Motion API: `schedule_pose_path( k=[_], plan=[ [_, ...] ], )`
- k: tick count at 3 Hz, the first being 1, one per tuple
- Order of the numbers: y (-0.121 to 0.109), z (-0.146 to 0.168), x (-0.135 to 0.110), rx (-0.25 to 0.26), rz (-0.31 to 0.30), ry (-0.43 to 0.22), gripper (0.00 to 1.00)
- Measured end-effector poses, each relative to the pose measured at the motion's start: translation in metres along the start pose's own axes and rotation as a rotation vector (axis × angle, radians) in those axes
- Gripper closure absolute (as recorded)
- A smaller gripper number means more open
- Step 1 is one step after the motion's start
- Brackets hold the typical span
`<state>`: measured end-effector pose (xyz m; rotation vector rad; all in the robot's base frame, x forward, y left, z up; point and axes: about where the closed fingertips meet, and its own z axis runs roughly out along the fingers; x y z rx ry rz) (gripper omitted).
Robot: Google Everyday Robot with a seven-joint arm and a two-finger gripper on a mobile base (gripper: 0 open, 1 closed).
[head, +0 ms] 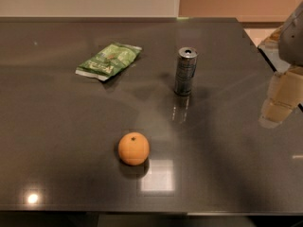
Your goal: Move redbull can near green jalapeno chip bag
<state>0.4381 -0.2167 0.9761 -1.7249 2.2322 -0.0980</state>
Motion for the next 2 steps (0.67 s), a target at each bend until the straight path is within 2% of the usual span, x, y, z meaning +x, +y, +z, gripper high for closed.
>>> schedule_pose_path(
  k=[1, 2],
  plan=[
    [0.000, 0.000, 0.000, 0.000, 0.000, 0.000, 0.00],
    [-0.016, 0.004, -0.002, 0.001, 0.008, -0.018, 0.00]
  ],
)
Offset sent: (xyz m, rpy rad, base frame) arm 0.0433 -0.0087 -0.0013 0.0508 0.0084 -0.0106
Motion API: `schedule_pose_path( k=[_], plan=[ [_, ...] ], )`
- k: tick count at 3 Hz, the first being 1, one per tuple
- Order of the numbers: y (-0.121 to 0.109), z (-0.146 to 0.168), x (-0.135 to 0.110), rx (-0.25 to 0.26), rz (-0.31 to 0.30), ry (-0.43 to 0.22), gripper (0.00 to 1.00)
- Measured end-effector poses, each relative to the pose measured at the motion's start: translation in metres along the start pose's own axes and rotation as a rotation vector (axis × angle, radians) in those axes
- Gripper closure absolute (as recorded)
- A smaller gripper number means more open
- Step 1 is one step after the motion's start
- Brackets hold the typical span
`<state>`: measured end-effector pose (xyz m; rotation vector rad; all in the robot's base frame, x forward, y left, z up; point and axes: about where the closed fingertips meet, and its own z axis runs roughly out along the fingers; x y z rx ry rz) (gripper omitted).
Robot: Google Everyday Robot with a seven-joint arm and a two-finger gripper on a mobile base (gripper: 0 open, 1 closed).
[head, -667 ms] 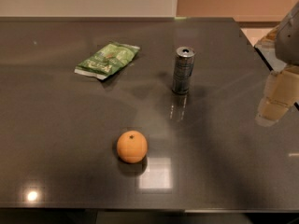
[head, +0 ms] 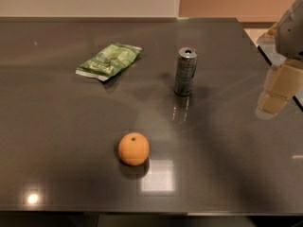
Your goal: Move redbull can near green jalapeno chip bag
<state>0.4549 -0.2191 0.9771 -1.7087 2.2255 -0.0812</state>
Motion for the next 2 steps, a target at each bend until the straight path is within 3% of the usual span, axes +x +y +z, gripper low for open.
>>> schedule_pose_path(
  k=[2],
  plan=[
    [-0.059, 0.035, -0.011, 0.030, 0.051, -0.084, 0.00]
  ],
)
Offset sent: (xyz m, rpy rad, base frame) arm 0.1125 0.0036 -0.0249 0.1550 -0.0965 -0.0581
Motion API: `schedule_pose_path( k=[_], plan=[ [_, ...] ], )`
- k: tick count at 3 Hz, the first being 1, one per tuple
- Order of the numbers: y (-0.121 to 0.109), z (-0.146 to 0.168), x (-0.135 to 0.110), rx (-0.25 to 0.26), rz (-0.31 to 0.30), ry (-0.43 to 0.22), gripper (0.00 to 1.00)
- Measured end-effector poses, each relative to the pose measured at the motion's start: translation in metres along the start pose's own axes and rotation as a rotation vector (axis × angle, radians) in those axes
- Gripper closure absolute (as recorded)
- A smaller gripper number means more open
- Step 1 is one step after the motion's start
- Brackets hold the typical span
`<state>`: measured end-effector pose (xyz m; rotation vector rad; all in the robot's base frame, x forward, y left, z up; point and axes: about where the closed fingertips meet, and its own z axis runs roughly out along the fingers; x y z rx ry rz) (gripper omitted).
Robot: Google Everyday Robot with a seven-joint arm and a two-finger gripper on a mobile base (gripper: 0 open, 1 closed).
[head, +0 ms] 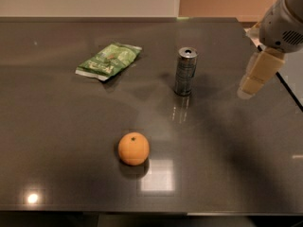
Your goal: Move redbull can near green jalapeno chip bag
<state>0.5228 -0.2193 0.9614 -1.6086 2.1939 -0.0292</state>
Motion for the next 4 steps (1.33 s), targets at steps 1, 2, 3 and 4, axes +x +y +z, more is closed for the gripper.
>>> schedule_pose_path(
  k=[1, 2, 3, 4],
  plan=[
    [-0.020, 0.017, -0.017, 0.037, 0.024, -0.066, 0.00],
    [-0.039, 0.032, -0.036, 0.045, 0.067, -0.143, 0.00],
    [-0.052, 0.048, -0.057, 0.016, 0.122, -0.212, 0.00],
    [-0.058, 0.062, -0.072, -0.012, 0.160, -0.263, 0.00]
  ],
)
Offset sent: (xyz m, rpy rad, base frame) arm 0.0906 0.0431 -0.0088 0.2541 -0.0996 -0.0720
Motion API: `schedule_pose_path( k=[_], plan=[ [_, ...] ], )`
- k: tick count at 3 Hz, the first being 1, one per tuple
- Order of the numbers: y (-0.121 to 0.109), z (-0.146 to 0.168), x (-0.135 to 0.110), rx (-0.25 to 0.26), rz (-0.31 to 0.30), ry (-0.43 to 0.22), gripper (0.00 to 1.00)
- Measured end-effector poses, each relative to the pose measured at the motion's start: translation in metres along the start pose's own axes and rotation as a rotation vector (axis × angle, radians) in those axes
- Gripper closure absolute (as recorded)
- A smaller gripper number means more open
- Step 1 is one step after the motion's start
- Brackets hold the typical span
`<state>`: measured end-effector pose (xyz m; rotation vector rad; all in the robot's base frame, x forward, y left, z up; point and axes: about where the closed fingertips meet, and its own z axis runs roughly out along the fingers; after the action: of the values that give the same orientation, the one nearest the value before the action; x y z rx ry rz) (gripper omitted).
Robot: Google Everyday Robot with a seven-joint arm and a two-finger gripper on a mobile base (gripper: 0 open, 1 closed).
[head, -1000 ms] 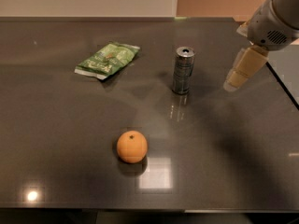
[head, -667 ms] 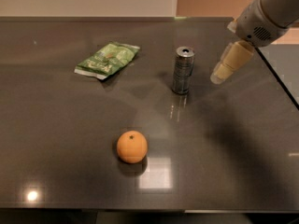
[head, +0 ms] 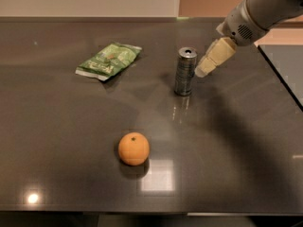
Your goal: Move redbull can near green jalapeno chip bag
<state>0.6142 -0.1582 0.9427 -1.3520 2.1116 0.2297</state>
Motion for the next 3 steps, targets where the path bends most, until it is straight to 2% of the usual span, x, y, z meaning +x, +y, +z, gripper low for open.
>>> schedule_pose_path(
  k=[1, 3],
  plan=[
    [0.000, 0.014, -0.006, -0.019, 0.027, -0.032, 0.00],
    [0.010, 0.037, -0.015, -0.059, 0.041, -0.071, 0.02]
  ],
)
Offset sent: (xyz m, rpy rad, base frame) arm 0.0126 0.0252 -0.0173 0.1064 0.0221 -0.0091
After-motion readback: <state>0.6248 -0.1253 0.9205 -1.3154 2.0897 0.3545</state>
